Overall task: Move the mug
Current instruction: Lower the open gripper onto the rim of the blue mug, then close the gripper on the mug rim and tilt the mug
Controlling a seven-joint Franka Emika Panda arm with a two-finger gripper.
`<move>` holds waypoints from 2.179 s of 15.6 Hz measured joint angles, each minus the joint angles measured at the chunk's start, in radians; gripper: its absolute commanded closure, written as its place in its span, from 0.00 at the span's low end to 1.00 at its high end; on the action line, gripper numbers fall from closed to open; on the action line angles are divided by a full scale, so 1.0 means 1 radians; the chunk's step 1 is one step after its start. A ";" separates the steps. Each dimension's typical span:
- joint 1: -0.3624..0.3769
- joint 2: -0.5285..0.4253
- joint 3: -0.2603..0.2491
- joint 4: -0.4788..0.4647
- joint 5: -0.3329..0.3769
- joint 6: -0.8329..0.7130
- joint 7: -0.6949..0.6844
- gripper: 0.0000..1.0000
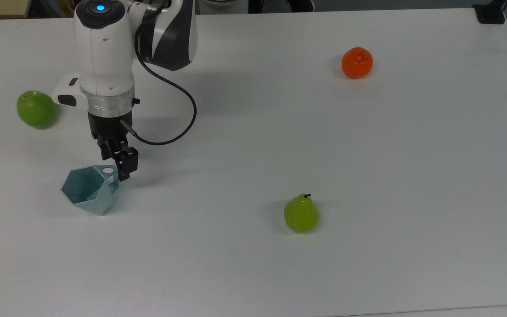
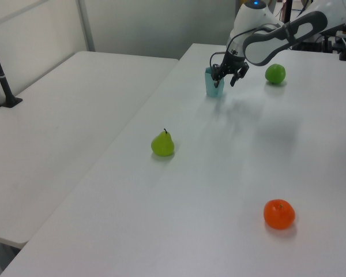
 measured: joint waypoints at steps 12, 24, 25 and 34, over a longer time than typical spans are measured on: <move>-0.003 0.065 -0.008 0.006 -0.015 0.115 0.000 0.55; -0.004 0.092 -0.009 0.036 -0.043 0.116 0.000 0.99; -0.004 0.092 -0.009 0.036 -0.043 0.116 0.000 1.00; -0.005 0.081 -0.010 0.064 -0.063 0.116 0.000 1.00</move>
